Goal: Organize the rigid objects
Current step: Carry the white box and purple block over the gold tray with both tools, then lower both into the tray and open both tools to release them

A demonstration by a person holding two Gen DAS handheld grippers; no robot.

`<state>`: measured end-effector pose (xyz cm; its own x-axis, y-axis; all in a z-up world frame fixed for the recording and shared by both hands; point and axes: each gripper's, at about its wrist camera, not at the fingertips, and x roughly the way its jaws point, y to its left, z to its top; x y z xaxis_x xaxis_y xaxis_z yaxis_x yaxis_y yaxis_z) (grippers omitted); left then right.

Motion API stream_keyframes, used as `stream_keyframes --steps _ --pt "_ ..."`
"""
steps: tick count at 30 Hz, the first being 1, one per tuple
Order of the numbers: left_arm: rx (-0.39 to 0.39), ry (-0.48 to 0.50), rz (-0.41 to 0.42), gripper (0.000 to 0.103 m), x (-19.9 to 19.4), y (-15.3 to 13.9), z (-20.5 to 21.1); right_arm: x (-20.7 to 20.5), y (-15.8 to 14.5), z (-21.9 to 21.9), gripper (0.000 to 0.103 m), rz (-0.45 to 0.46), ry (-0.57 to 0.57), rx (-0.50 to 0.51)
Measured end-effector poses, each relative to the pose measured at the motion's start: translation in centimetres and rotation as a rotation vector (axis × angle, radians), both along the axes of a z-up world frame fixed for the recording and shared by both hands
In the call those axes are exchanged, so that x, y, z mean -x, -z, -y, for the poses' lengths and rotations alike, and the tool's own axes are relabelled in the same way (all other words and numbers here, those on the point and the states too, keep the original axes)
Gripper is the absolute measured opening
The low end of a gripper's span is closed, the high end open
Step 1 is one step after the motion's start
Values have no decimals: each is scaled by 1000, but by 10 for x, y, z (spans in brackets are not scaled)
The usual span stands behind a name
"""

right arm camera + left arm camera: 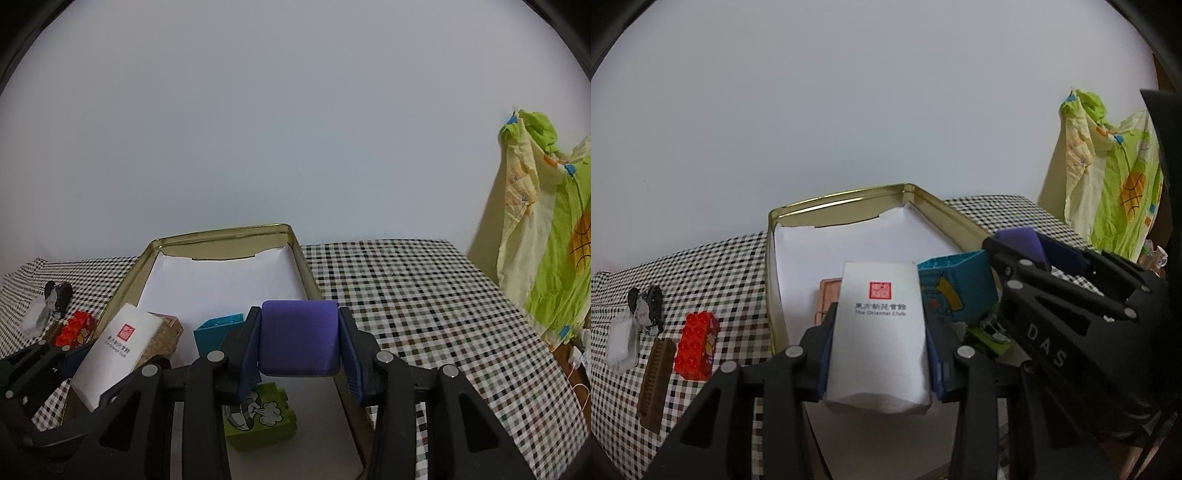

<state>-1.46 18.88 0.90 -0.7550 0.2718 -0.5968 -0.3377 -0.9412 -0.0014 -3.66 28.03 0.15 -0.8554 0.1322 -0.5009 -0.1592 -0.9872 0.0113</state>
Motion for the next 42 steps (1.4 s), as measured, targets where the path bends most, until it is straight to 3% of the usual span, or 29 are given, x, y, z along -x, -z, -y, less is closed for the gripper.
stream_keyframes --steps 3,6,9,10,12,13,16,29,35,36,38,42 --pt "27 -5 9 41 2 2 -2 3 3 -2 43 14 -35 49" --pt "45 -48 7 62 2 2 0 7 6 -1 55 33 -58 87" --pt "16 -47 -1 91 -3 -2 5 3 7 -4 60 5 -31 97" --pt "-9 -24 -12 103 -7 -5 6 1 6 -7 68 -7 -25 111" --pt "-24 -10 -53 103 -14 -10 7 -3 6 -12 89 -35 -27 165" --pt "-1 -17 -83 103 -18 -12 6 -5 6 -14 90 -50 -26 182" --pt "41 -32 -113 103 -21 -12 6 -10 3 -17 90 -80 -15 190" --pt "6 -102 -78 103 -16 -8 40 -30 -11 -30 90 -193 113 154" --pt "2 -129 -100 103 -19 -13 54 -70 -25 -30 91 -422 257 80" --pt "-2 -132 -102 103 -19 -13 57 -74 -25 -29 95 -457 291 62" --pt "-18 -135 -105 103 -20 -14 62 -80 -25 -28 99 -494 332 45" --pt "-24 -151 -148 103 -24 -19 69 -77 -24 -25 99 -476 327 29"
